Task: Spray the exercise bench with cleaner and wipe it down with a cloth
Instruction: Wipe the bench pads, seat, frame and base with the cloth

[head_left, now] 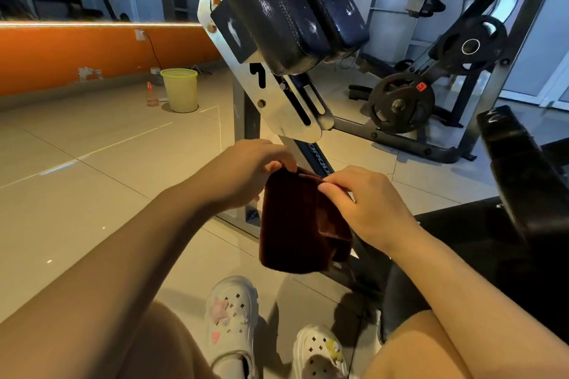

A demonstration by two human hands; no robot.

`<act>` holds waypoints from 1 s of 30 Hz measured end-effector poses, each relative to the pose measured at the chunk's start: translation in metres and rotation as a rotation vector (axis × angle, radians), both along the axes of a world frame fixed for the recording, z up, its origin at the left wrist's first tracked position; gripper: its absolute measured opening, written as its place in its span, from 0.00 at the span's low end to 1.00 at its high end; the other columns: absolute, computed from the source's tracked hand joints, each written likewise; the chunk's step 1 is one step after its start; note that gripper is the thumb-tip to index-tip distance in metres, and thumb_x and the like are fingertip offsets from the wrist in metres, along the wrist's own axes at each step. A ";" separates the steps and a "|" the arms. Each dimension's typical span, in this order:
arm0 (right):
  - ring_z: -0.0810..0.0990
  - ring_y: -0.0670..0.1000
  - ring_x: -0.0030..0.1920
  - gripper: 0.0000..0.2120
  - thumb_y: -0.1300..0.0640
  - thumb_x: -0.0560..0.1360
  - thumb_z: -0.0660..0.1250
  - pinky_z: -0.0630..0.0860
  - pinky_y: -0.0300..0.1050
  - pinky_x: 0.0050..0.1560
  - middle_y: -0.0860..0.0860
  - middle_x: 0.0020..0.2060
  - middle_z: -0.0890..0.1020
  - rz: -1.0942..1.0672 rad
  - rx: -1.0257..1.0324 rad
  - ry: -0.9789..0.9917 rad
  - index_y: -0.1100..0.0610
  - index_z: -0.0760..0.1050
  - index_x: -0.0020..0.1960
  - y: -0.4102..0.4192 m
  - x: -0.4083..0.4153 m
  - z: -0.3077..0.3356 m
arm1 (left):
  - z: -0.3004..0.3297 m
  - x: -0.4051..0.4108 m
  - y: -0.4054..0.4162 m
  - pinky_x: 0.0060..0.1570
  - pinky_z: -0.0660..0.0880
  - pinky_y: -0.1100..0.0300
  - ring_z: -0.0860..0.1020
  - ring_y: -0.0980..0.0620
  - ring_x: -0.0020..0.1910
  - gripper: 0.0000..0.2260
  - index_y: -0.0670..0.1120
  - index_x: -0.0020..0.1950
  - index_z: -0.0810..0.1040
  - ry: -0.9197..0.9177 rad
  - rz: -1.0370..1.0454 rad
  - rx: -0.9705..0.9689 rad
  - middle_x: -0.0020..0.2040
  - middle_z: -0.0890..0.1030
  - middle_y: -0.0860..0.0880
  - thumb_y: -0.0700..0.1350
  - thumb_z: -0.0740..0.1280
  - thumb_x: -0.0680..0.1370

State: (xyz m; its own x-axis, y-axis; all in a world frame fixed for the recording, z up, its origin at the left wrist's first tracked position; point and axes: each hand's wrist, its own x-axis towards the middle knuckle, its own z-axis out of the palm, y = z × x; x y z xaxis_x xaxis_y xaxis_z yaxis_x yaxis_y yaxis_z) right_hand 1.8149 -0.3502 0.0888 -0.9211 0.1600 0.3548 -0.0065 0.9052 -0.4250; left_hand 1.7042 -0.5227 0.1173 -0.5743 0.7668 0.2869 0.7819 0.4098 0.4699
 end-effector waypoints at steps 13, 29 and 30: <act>0.74 0.48 0.41 0.14 0.44 0.78 0.64 0.72 0.40 0.41 0.48 0.41 0.76 -0.050 0.053 -0.101 0.55 0.76 0.46 -0.013 -0.005 -0.010 | -0.007 0.017 0.015 0.42 0.70 0.72 0.72 0.60 0.42 0.05 0.52 0.46 0.74 -0.043 0.021 0.127 0.42 0.71 0.60 0.45 0.70 0.76; 0.78 0.44 0.48 0.08 0.56 0.74 0.72 0.69 0.25 0.46 0.46 0.47 0.82 0.003 0.038 -0.009 0.53 0.83 0.53 0.013 0.005 -0.005 | 0.001 0.001 -0.002 0.38 0.70 0.74 0.74 0.58 0.46 0.10 0.56 0.44 0.71 -0.106 -0.028 0.012 0.43 0.73 0.60 0.42 0.69 0.76; 0.78 0.44 0.48 0.08 0.56 0.74 0.73 0.68 0.25 0.45 0.45 0.47 0.82 0.002 0.040 -0.012 0.53 0.83 0.53 0.013 0.005 -0.005 | 0.001 0.002 -0.002 0.39 0.71 0.73 0.74 0.58 0.46 0.10 0.56 0.44 0.72 -0.102 -0.044 -0.011 0.44 0.73 0.60 0.42 0.70 0.76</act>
State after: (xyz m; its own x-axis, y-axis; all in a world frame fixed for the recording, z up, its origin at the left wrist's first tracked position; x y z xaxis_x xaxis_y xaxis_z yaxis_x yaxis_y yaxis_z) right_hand 1.8195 -0.3372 0.0837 -0.9255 0.1438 0.3503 -0.0038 0.9214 -0.3885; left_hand 1.7061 -0.5246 0.1178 -0.5655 0.7950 0.2197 0.7476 0.3816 0.5436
